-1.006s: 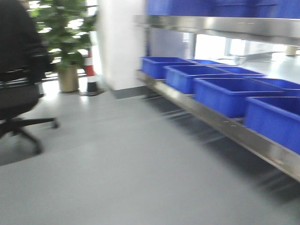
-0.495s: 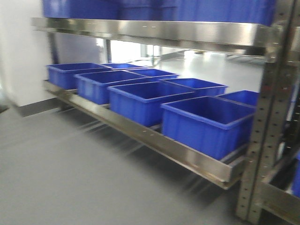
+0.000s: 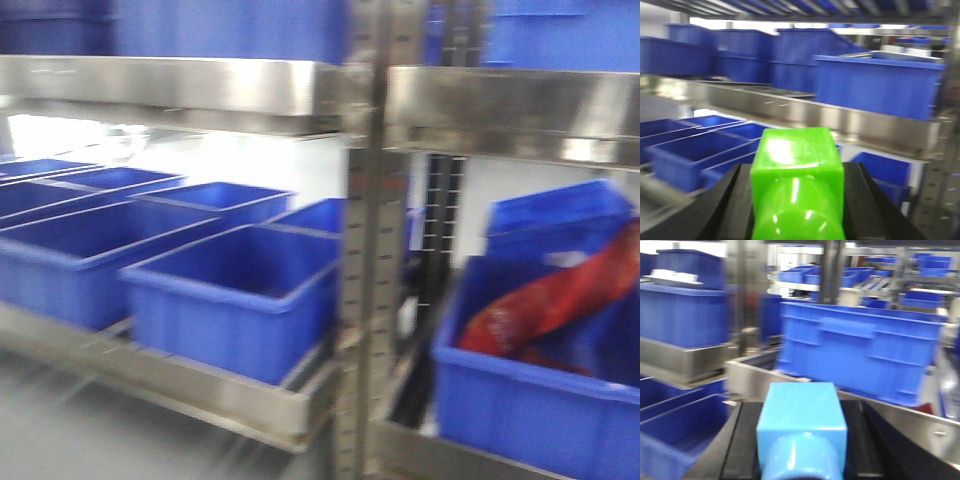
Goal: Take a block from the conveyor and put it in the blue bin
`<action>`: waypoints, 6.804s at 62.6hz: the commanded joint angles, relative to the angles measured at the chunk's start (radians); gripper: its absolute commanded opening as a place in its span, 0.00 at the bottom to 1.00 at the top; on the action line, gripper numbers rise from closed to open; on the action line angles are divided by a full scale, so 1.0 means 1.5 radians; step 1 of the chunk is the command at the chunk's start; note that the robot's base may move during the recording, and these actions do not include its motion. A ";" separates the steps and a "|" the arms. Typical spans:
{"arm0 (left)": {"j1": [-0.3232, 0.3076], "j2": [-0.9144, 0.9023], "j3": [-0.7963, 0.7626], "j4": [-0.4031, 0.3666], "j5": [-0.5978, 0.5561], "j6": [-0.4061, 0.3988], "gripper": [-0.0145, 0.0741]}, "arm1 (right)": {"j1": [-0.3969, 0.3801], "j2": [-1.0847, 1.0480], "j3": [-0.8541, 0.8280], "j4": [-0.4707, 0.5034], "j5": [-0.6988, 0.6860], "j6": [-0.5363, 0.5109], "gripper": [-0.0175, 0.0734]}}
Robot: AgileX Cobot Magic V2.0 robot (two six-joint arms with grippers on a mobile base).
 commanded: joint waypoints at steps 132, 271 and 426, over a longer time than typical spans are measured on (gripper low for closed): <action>0.001 -0.001 -0.003 -0.003 -0.043 -0.004 0.04 | -0.001 -0.002 -0.005 0.002 -0.014 0.000 0.01; -0.398 0.929 -0.803 -0.355 0.151 0.361 0.33 | 0.271 0.656 -0.546 0.058 0.017 -0.032 0.42; -0.337 0.006 -0.057 -0.194 -0.005 0.117 0.04 | -0.048 -0.204 0.314 0.059 -0.245 -0.037 0.01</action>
